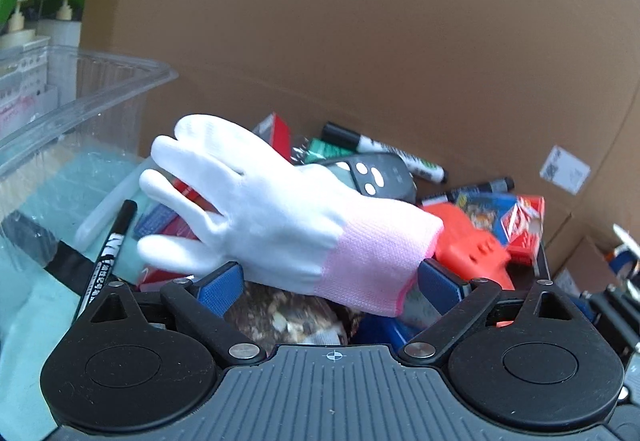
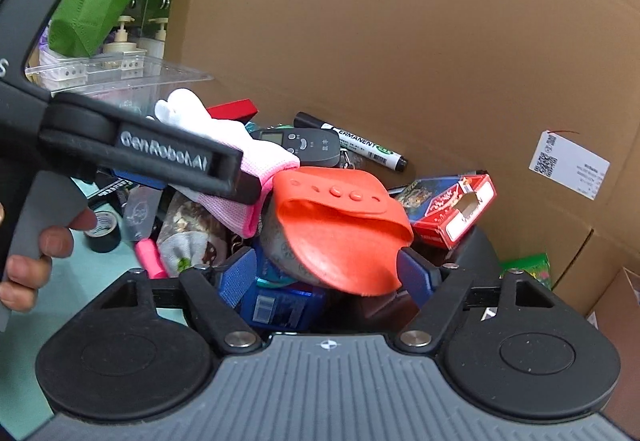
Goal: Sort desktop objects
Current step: 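Move left gripper to the white glove while right gripper reaches the orange silicone brush, then close left gripper on the white glove while right gripper grasps the orange brush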
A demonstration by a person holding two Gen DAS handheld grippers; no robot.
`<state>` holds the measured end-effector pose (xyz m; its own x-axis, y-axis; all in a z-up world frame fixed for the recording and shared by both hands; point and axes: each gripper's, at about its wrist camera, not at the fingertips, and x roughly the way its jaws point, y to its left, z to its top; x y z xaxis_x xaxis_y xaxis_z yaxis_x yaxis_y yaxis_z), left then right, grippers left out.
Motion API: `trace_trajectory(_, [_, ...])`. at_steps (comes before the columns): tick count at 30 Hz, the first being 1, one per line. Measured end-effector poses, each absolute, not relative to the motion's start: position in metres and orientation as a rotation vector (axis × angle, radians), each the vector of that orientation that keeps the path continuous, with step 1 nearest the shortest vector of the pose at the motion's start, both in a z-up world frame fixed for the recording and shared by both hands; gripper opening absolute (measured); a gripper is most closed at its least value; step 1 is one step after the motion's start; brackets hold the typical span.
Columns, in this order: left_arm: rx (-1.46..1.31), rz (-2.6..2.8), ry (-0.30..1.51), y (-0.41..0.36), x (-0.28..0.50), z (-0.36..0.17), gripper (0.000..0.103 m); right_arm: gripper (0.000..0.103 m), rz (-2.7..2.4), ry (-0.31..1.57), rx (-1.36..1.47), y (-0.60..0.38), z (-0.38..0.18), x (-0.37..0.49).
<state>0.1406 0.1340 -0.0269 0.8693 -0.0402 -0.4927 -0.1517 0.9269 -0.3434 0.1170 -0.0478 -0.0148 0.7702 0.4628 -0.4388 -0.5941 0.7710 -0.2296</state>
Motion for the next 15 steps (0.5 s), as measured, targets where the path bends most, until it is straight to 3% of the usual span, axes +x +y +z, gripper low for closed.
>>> trace_trajectory(8, [-0.558,0.113,0.509,0.153,0.151,-0.022,0.103,0.079,0.588,0.369,-0.367,-0.041,-0.017,0.124])
trace_trajectory(10, [-0.586,0.128,0.533,0.157,0.16,-0.024,0.1,0.072,0.578,0.367,-0.366,-0.041,-0.017,0.125])
trace_trajectory(12, [-0.599,0.137,0.564,0.159,0.166,-0.028,0.075,0.06,0.552,0.357,-0.379,-0.039,-0.017,0.128])
trace_trajectory(13, [-0.598,0.151,0.573,0.159,0.167,-0.029,0.071,0.057,0.551,0.359,-0.384,-0.04,-0.017,0.128])
trace_trajectory(15, [-0.576,0.186,0.565,0.158,0.164,-0.029,0.044,0.05,0.558,0.351,-0.38,-0.042,-0.014,0.124])
